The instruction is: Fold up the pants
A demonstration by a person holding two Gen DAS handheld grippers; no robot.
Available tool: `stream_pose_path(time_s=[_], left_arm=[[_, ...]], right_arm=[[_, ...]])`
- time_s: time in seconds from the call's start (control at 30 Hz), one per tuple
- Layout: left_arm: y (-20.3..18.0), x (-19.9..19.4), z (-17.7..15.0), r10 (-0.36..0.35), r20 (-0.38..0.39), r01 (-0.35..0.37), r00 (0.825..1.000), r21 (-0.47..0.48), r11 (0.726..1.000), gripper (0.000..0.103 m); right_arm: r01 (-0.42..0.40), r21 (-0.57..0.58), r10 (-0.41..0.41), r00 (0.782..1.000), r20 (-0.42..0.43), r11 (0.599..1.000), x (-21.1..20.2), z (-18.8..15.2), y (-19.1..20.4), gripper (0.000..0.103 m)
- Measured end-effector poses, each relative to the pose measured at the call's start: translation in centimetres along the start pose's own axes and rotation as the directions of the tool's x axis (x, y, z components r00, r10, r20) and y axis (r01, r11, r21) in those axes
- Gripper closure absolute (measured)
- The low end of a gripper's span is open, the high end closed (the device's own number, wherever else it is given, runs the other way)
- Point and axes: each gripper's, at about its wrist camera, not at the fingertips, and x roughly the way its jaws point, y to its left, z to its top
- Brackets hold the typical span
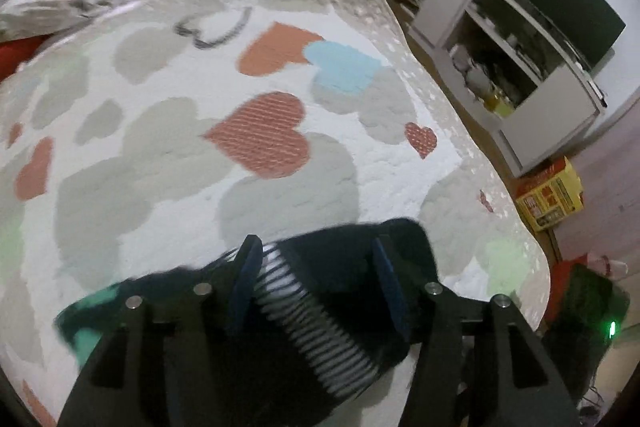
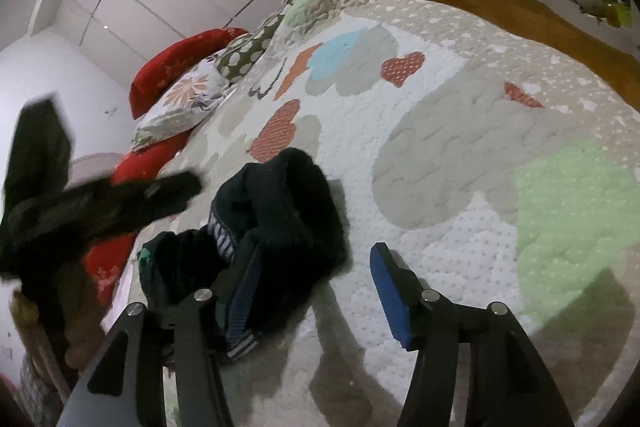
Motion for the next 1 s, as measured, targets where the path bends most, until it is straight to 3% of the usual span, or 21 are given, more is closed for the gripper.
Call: stream_pose_path(time_s=[0.23,0.33,0.37,0.4,0.43,0.47,0.57,0.6,0.77,1.0], left_arm=[[-1.4,5.1,1.5,-0.047,-0.125,0.049,0.991,0.014,0.999,0.033],[-2.2,6.3,1.4,-0.027,-0.168,0.036,0.985,0.054,0.998,0.034],[-2.5,6.6,1.3,-0.017,-0.178,0.031,0.984,0.073,0.997,0.039],[-2.8,6.6,1.3,-0.009,-0.182,0.026,0.983,0.089,0.996,0.060],[-2.9,6.6,1.2,-0.002,-0.186,0.021,0.983,0.100,0.995,0.072],[-2.9,6.3,1.1,0.003,-0.180,0.015,0.984,0.103,0.995,0.073],[-2.3,4.1,1.0,-0.030,-0.133,0.042,0.991,0.082,0.996,0.078],[-1.8,3.1,0.9,-0.047,-0.113,0.055,0.992,0.067,0.996,0.079],[1.6,-2.9,0.1,-0.118,0.018,0.118,0.993,-0.009,0.993,0.079],[9.5,-10.0,-3.7,-0.146,0.180,0.175,0.973,-0.158,0.972,0.079]], right_arm=[[-0.093,-0.007,0.093,0.996,-0.006,0.996,0.8,-0.3,0.2,0.034],[-0.065,-0.029,0.065,0.998,-0.007,0.997,1.5,-0.5,0.6,0.033],[-0.053,-0.046,0.052,0.999,-0.007,0.998,1.9,-0.5,0.9,0.033],[-0.043,-0.062,0.043,0.999,-0.008,0.997,2.1,-0.4,1.1,0.039],[-0.030,-0.078,0.030,1.000,-0.009,0.997,2.3,-0.4,1.4,0.061],[-0.021,-0.084,0.019,1.000,-0.017,0.996,2.6,-0.3,1.5,0.069],[-0.052,-0.063,0.050,0.998,-0.027,0.997,2.3,0.2,1.7,0.079],[-0.059,-0.073,0.057,0.998,-0.022,0.996,2.0,0.3,2.1,0.087],[-0.084,-0.188,0.086,0.996,0.004,0.979,0.1,0.6,7.2,0.087],[-0.141,-0.360,0.135,0.990,-0.043,0.922,0.3,-1.1,15.7,0.087]])
